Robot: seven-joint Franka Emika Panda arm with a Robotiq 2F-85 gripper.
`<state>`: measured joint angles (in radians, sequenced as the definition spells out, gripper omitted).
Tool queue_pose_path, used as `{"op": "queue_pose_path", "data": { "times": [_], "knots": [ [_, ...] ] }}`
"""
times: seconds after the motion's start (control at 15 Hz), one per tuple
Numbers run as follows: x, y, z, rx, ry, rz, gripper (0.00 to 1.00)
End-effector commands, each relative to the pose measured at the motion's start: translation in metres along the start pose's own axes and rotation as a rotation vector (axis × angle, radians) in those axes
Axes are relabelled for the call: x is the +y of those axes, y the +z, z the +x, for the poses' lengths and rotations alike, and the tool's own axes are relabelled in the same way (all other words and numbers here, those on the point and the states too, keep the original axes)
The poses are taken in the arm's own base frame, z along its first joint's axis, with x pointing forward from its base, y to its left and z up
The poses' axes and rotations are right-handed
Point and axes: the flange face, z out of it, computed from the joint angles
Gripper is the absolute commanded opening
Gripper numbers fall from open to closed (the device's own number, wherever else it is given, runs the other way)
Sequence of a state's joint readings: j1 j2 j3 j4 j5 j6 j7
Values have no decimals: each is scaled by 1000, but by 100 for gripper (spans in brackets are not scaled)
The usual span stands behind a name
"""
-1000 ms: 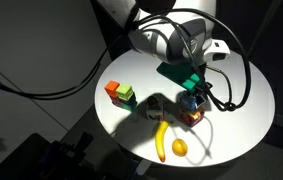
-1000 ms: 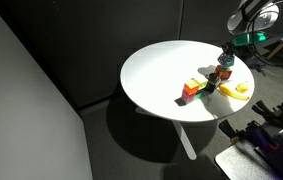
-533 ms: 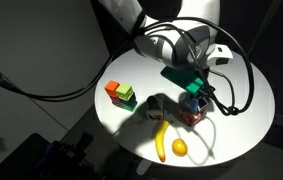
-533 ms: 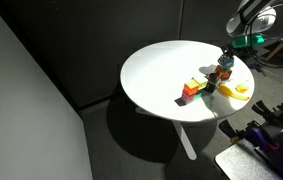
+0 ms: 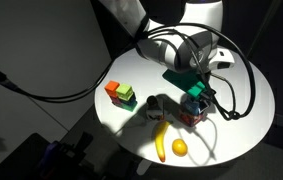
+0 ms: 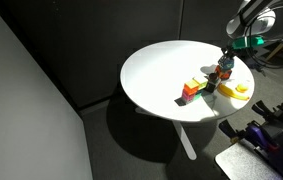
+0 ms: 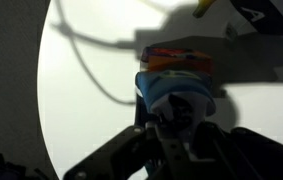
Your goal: Pick up the block with a black and white image and stack it on top of the block with a number six on it
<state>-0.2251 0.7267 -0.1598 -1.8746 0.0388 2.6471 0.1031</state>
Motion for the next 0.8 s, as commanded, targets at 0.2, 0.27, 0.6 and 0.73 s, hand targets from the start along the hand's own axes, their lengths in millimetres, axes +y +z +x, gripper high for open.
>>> {"op": "queue_pose_path", "data": {
  "times": [0.2,0.27,0.6,0.73],
  "knots": [
    [7,-1,5,-6,0,23,51],
    [7,-1,5,-7,-1,23,58],
    [6,-3,1,-9,-14,23,98],
    [5,-4,0,-10,-21,23,100]
  ]
}}
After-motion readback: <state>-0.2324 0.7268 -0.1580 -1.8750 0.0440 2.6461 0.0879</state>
